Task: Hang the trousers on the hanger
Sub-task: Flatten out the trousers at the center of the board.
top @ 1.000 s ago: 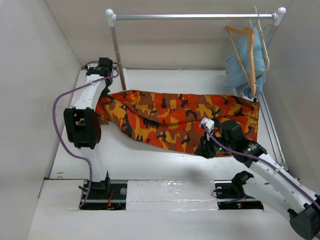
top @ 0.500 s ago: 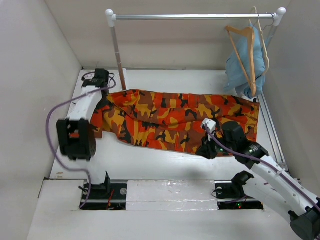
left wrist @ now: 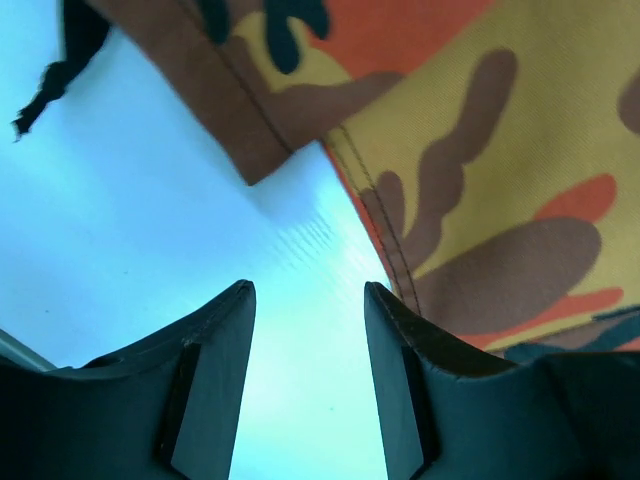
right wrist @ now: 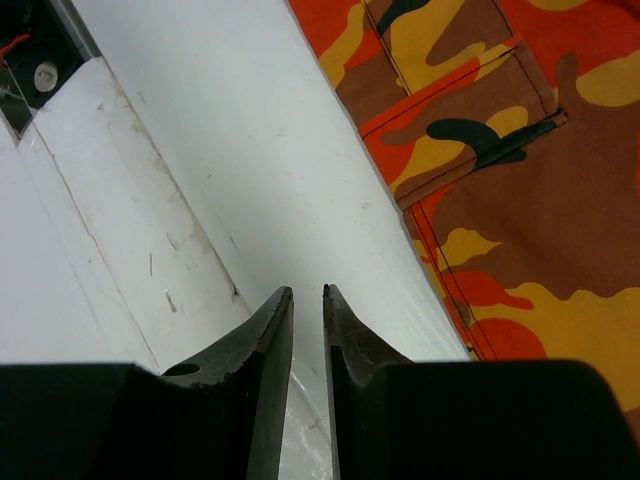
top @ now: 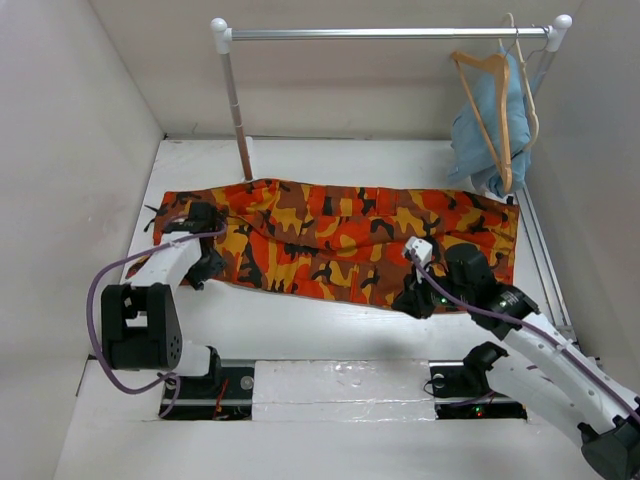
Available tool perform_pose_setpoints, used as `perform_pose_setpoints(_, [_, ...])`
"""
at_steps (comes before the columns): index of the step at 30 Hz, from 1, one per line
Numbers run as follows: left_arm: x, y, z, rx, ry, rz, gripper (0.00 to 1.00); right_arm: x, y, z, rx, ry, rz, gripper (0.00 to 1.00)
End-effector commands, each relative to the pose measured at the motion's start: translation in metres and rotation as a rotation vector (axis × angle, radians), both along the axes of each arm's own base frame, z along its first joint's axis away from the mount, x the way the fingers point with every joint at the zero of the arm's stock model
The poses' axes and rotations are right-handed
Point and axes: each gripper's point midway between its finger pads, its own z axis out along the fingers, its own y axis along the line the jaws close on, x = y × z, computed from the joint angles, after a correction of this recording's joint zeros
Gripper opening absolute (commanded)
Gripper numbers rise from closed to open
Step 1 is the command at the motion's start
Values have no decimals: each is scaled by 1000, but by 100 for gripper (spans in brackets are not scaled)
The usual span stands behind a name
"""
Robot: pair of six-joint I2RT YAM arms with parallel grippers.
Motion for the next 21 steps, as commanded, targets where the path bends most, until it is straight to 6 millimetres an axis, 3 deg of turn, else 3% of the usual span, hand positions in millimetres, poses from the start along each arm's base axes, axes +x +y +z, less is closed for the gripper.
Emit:
perform_pose_setpoints(1, [2,18,14,33,-128,186,44,4,3,22,33,-69,8,24])
perform_pose_setpoints(2, [-4,22,8,22,-129,234,44,4,3,21,33,-72,6,24])
perform_pose_setpoints(3, [-8,38,6,23,-158,321,44,3,2,21,32,-72,4,25])
perform_pose_setpoints(10, [-15,50,-16,-2,-133,399,42,-2,-1,22,35,-69,1,25])
perform_pose_setpoints(16, [0,52,-27,-41,-162,469,41,-6,-3,18,31,-52,3,24])
perform_pose_setpoints(21, [12,57,-23,-32,-221,514,35,-7,-4,16,25,-39,-3,24])
